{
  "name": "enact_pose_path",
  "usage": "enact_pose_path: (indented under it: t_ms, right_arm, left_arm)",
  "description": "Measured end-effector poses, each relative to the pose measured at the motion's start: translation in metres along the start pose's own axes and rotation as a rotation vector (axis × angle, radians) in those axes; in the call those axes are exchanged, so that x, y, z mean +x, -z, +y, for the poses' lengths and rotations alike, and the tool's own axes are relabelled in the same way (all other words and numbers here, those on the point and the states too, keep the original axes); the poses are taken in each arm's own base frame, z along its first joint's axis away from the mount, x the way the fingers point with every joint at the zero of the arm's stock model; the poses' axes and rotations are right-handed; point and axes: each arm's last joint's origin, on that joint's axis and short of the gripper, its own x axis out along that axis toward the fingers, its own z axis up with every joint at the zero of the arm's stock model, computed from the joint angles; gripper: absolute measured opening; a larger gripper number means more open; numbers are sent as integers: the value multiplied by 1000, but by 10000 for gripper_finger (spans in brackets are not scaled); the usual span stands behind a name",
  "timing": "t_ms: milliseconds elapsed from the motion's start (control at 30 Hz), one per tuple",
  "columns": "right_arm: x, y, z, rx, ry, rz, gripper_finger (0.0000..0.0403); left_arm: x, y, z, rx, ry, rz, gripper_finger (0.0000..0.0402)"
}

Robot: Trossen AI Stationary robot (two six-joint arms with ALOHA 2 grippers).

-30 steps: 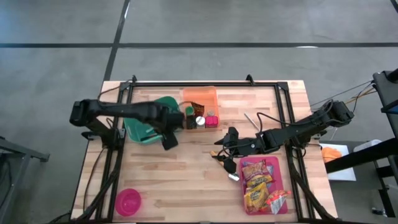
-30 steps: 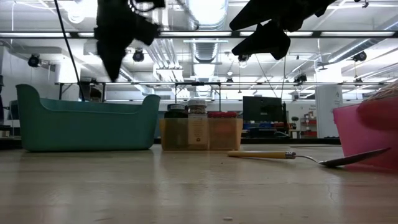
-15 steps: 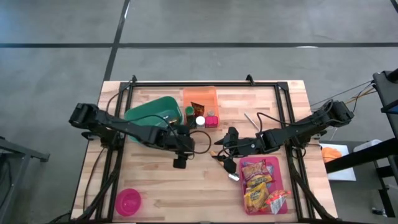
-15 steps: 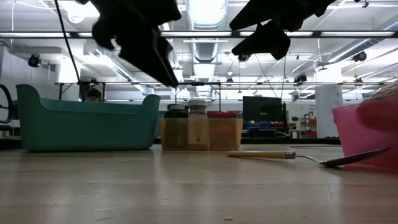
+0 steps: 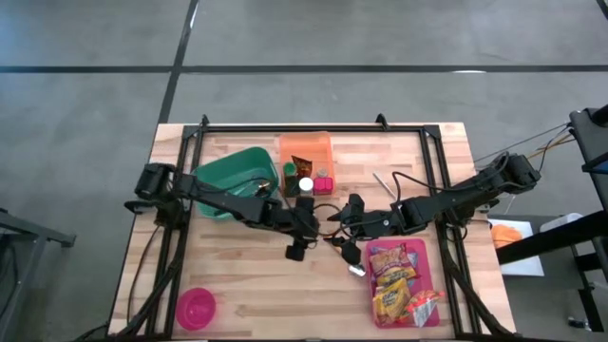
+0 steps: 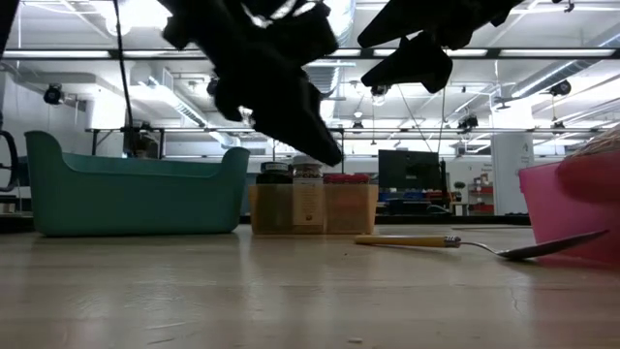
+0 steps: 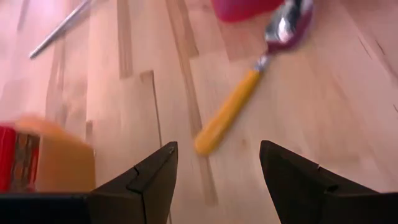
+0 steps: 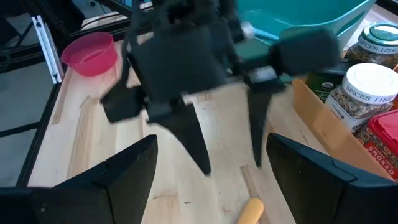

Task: Pick & Place Food Item
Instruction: Put the yellow spoon into the green bin

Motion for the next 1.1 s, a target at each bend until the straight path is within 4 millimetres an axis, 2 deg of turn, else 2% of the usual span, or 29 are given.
enact_pose_path:
  t_ms: [167, 400, 567, 700, 900, 1033, 1100]
  right_arm:
    - [0, 0, 0, -1, 0, 1, 299]
    - [0, 0, 0, 0, 3, -1, 299]
    - [0, 1, -1, -3, 7, 7, 299]
    - [0, 0, 0, -1, 6, -1, 299]
    - [0, 0, 0, 0, -4, 0, 299]
    - [0, -2, 0, -57, 3, -23, 299]
    - [-2, -3, -1, -24, -3, -21, 299]
  left_arm:
    - [17, -8, 9, 8, 27, -2, 228]
    - [44, -4, 16, 6, 30, 4, 228]
    - [50, -2, 18, 0, 24, -14, 228]
    - [37, -5, 21, -4, 17, 7, 228]
    - [7, -20, 27, -33, 2, -49, 228]
    - [-5, -21, 28, -53, 20, -36, 228]
    - [-9, -20, 28, -55, 32, -19, 228]
